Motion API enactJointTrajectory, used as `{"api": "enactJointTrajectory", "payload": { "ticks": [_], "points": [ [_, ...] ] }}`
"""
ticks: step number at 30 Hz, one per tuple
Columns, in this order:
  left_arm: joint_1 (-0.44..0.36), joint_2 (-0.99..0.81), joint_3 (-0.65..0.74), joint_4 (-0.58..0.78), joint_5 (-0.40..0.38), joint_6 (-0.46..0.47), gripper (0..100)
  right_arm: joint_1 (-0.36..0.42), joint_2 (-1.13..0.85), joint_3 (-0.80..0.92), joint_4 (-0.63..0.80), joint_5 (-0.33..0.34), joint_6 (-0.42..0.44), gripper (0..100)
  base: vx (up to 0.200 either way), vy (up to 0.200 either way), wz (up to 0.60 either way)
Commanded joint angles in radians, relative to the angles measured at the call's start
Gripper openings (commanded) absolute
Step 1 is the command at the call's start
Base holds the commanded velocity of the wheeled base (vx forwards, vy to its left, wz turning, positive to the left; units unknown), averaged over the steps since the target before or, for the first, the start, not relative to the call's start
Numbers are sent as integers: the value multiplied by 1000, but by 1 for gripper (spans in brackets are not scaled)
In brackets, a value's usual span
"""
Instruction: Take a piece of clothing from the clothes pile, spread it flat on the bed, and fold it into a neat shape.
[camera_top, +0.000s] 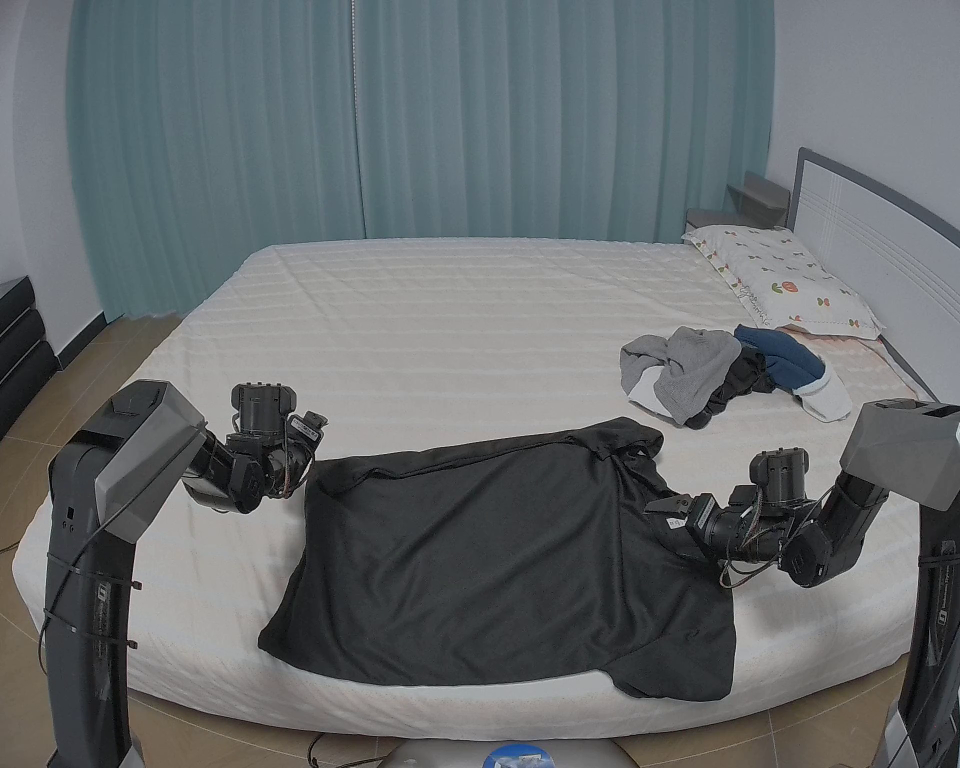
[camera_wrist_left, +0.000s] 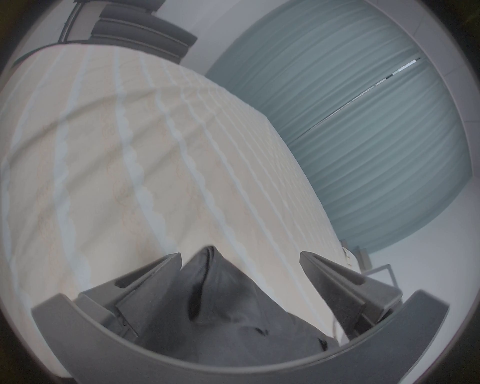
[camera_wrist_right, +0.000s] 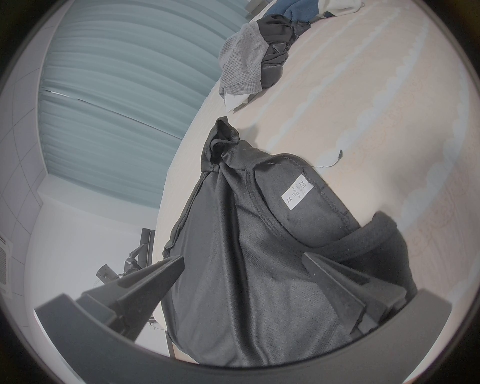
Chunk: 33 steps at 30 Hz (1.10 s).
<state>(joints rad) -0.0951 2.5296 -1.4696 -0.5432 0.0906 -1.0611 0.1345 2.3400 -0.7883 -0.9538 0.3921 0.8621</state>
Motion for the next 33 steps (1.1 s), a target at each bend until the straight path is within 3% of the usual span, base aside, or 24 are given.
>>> {"api": "enactJointTrajectory", "payload": {
  "ticks": [1,7,16,33],
  "points": [
    [-11,-80,61,-1,-86,-56,100,1,1,-2,0,1,0,100,0,0,0],
    [-55,-68,61,-3,-134,-76,100,2,1,-2,0,1,0,100,0,0,0],
    [-118,-29,25,-3,-117,-62,100,4,1,-2,0,1,2,100,0,0,0],
    [-137,67,-38,52,-91,116,100,4,1,-2,0,-1,2,100,0,0,0]
  ]
}}
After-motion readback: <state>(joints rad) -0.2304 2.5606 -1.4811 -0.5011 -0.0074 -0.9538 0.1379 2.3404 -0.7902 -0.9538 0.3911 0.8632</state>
